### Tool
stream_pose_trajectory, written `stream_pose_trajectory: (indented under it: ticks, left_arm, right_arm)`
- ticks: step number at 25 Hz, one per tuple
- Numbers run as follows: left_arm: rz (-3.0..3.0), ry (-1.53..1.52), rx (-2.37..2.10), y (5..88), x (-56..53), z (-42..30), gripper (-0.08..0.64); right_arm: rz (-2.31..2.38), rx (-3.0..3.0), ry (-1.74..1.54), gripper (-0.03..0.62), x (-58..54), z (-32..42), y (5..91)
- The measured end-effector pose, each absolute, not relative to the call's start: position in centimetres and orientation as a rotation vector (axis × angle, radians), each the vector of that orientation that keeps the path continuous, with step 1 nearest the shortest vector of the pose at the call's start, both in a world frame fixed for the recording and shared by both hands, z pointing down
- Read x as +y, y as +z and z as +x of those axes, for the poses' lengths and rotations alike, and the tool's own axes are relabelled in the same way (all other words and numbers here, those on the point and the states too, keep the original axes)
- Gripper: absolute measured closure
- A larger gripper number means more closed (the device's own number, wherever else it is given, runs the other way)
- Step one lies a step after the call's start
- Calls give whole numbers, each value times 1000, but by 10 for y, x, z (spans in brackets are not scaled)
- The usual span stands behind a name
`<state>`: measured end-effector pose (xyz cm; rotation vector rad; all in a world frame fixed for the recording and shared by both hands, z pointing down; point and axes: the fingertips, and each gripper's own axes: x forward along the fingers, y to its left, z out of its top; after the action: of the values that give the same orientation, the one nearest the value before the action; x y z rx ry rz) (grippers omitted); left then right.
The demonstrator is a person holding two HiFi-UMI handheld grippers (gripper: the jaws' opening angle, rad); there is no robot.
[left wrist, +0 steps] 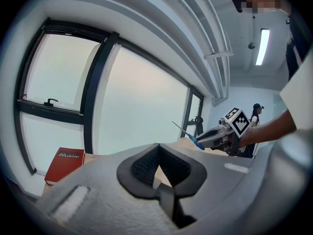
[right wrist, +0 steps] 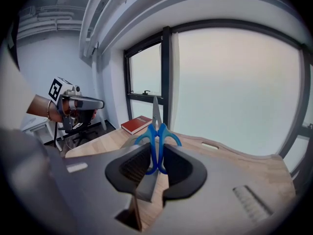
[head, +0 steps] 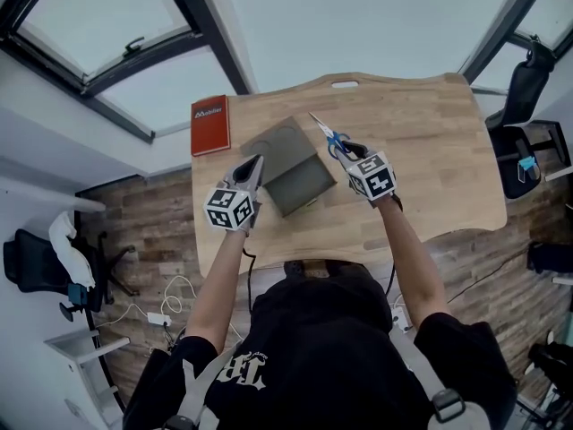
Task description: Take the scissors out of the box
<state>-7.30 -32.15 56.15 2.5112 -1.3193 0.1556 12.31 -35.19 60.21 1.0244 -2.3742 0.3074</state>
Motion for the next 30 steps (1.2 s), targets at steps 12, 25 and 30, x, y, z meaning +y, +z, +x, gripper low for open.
stream_pose_trajectory:
  ticks: [12,25,30]
  left_arm:
    - [2562,115,-1369,519,-338,-67,560]
    - [2626,71,-1407,472,-349,-58,560]
    - [2626,61,-1413,469,-351,-58,560]
  right_arm:
    - [1153,-2451,299,505,-363,142,563]
    - [1267,-2534,247,505,-371,151,518]
    - [1289,-2554,237,505,-373,154,510]
